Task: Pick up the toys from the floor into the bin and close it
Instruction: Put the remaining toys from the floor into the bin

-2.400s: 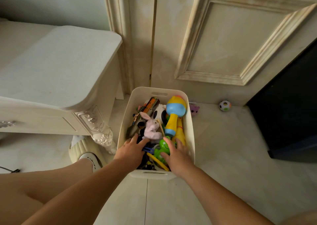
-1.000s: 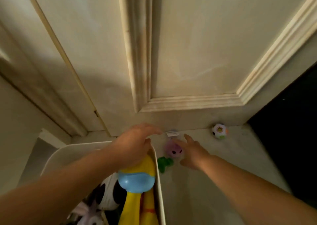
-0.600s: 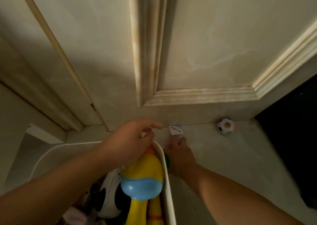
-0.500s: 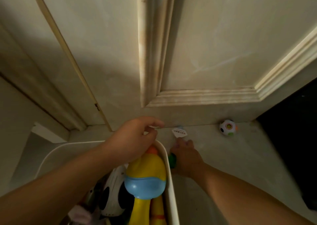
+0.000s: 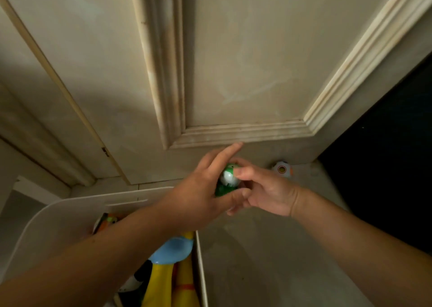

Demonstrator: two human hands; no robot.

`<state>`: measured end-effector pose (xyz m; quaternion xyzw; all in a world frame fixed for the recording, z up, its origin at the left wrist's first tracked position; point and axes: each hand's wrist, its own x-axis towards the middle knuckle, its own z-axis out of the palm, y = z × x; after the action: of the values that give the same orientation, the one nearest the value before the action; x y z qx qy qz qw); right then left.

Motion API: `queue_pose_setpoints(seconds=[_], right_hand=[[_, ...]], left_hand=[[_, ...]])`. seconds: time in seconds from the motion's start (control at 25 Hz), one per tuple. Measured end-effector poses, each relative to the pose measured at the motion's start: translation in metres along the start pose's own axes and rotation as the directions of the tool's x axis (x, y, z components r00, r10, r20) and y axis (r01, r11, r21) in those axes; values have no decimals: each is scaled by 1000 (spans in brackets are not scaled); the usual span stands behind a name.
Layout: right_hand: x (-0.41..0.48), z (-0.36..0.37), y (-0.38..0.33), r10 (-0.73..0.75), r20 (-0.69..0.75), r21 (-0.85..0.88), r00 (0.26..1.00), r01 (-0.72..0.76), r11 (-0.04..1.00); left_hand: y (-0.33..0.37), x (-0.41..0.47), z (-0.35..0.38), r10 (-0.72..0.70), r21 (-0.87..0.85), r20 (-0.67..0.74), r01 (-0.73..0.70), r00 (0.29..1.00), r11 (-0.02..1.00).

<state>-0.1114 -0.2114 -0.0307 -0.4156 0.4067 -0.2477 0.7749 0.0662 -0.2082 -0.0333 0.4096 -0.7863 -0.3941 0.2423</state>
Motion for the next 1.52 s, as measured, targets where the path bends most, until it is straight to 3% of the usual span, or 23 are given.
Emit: queue_pose_setpoints(seconds=[0.24,0.4,0.48,0.52,0.56,0.6,0.64,0.68,0.72,0.76,0.88,0.96,1.04,1.08,1.16,1.28,1.36,1.44,1.52], right_hand=[[-5,-12,10,-35,114,288,993,1,958],[-2,-23,18,-39,113,344,993,-2,939],[7,-35,25,70,56,321,996,-84,943],[13,-45,31,168,-52,264,984,-149,953],[18,-58,40,235,-233,137,944,-208,969],[22,-74,51,214,-471,-69,856,-278,958],[24,-90,64,74,-683,-298,727,-370,880],[25,-108,76,-140,-787,-485,601,-462,742],[23,-122,83,-300,-798,-583,522,-545,603],[20,-135,87,-347,-792,-609,502,-607,511],[19,-157,90,-104,-803,-579,586,-729,365],[24,-160,94,-49,-774,-613,631,-727,310],[28,-153,100,-275,-726,-688,630,-665,291],[29,-149,100,-419,-700,-707,578,-646,289],[31,-145,102,-483,-697,-701,530,-648,299],[33,-145,108,-93,-751,-642,653,-691,332],[27,-135,120,111,-713,-636,693,-705,315],[20,-123,133,96,-690,-673,717,-685,278],[13,-109,132,59,-645,-713,762,-628,313]], left_hand=[[-2,11,20,75,127,-2,-74,997,989],[-1,15,28,76,102,-136,-63,988,993],[-3,18,30,-5,29,-191,10,981,1000],[-5,20,30,-40,-22,-205,36,978,999],[-8,21,29,-62,-67,-205,49,977,997],[-11,21,28,-73,-99,-193,54,978,994],[-13,21,27,-82,-118,-180,61,980,991],[-15,21,27,-95,-135,-167,73,981,988],[-16,21,27,-102,-143,-157,79,982,986],[-17,21,27,-105,-143,-149,84,983,986],[-17,22,29,-127,-127,-121,112,985,986],[-18,22,29,-138,-166,-110,118,984,979],[-19,21,29,-138,-143,-121,120,983,982],[-19,22,28,-141,-135,-127,124,982,983],[-18,22,27,-149,-138,-142,129,979,982],[-16,20,25,-129,-129,-179,106,975,986],[-16,19,24,-112,-132,-186,88,976,987],[-16,17,24,-99,-149,-194,71,976,986],[-15,15,21,-99,-187,-224,57,970,981]])
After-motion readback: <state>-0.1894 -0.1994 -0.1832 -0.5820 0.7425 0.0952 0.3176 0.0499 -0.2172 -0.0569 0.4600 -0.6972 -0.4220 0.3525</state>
